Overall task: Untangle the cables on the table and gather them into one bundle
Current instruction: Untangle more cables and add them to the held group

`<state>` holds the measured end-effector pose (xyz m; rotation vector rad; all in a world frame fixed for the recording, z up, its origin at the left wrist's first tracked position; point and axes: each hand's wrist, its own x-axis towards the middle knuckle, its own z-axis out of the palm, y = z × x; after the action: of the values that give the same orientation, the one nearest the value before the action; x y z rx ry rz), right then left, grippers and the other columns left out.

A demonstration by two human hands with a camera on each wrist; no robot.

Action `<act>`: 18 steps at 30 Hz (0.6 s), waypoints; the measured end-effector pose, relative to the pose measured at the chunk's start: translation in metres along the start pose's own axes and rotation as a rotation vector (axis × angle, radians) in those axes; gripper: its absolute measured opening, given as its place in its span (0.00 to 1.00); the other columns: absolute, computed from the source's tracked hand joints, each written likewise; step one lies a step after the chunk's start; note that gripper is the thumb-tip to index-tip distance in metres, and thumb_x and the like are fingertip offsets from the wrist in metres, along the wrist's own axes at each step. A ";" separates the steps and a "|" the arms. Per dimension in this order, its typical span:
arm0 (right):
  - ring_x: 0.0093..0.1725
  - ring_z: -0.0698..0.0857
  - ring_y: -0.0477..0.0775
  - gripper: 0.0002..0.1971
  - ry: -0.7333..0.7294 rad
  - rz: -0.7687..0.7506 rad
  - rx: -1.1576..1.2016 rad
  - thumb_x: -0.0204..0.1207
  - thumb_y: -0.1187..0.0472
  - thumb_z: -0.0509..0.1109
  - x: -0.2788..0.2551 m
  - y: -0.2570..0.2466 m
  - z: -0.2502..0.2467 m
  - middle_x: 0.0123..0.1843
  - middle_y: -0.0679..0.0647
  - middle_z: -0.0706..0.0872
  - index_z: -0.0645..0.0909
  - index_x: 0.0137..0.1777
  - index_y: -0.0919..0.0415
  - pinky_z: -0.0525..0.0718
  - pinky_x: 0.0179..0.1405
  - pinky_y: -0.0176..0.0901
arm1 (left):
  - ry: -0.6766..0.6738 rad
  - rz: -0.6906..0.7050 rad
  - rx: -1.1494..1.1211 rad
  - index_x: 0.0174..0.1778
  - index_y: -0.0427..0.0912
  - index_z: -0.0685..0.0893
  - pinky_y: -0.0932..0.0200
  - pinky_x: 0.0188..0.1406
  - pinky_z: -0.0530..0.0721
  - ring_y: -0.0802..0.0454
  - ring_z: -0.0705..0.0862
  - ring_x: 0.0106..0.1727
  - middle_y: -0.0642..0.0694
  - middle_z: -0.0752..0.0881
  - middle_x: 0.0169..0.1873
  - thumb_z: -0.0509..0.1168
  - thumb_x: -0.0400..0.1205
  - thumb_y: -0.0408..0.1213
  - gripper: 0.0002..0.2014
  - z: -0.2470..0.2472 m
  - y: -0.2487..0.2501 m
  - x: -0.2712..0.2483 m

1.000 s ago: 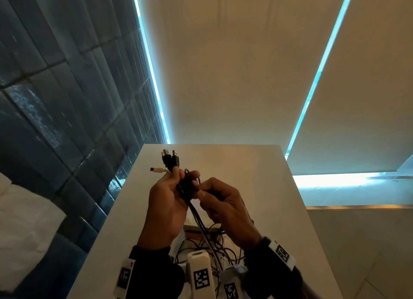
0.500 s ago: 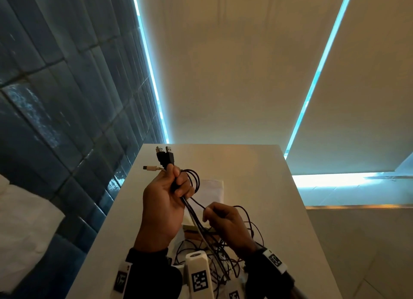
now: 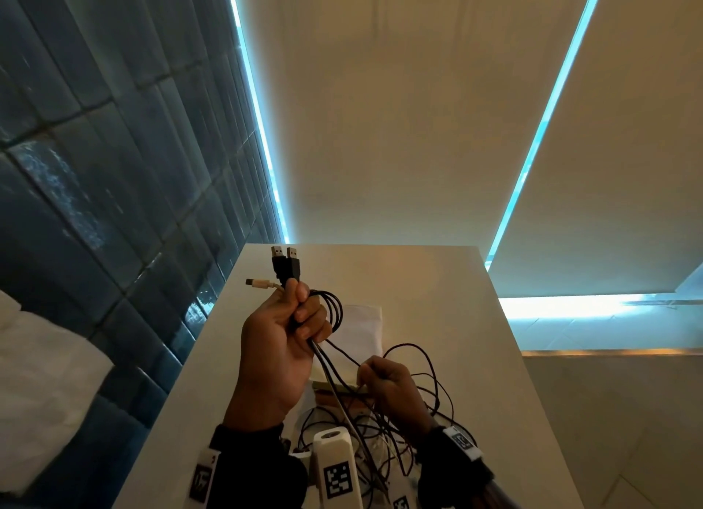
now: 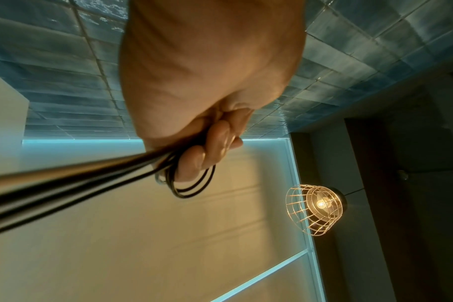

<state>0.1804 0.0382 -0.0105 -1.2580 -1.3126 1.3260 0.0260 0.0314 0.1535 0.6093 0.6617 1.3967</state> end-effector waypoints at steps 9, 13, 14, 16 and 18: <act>0.28 0.72 0.47 0.12 0.200 0.062 -0.079 0.79 0.63 0.67 0.004 -0.017 -0.004 0.28 0.48 0.77 0.83 0.33 0.59 0.70 0.29 0.43 | 0.005 -0.007 0.007 0.34 0.42 0.72 0.64 0.21 0.66 0.58 0.63 0.21 0.51 0.67 0.23 0.56 0.81 0.42 0.11 -0.001 0.003 0.000; 0.21 0.64 0.48 0.08 0.210 -0.057 0.138 0.81 0.64 0.65 0.002 -0.079 -0.003 0.25 0.52 0.70 0.81 0.41 0.66 0.63 0.20 0.39 | 0.034 -0.022 0.056 0.35 0.41 0.71 0.63 0.22 0.68 0.57 0.64 0.21 0.50 0.68 0.23 0.52 0.86 0.41 0.14 0.002 0.003 0.001; 0.20 0.63 0.48 0.08 0.188 -0.103 0.172 0.81 0.65 0.65 -0.001 -0.094 -0.002 0.24 0.52 0.69 0.80 0.43 0.67 0.62 0.19 0.37 | 0.046 -0.026 0.073 0.35 0.41 0.71 0.63 0.22 0.68 0.57 0.65 0.22 0.50 0.69 0.23 0.51 0.87 0.41 0.15 0.002 0.002 0.001; 0.19 0.63 0.48 0.07 0.141 -0.191 0.202 0.82 0.65 0.65 -0.007 -0.117 0.001 0.23 0.51 0.70 0.80 0.45 0.68 0.63 0.18 0.37 | 0.073 -0.029 0.108 0.35 0.41 0.71 0.62 0.24 0.69 0.56 0.68 0.23 0.49 0.71 0.24 0.50 0.87 0.41 0.15 0.004 0.000 0.001; 0.21 0.64 0.48 0.06 0.097 -0.264 0.198 0.82 0.65 0.65 -0.014 -0.132 0.004 0.24 0.49 0.71 0.80 0.46 0.68 0.64 0.19 0.38 | 0.104 -0.025 0.149 0.36 0.40 0.72 0.59 0.29 0.71 0.54 0.73 0.26 0.47 0.75 0.25 0.50 0.88 0.40 0.16 0.005 0.000 0.001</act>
<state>0.1684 0.0338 0.1217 -0.9654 -1.2012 1.1616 0.0299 0.0325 0.1565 0.6466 0.8603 1.3703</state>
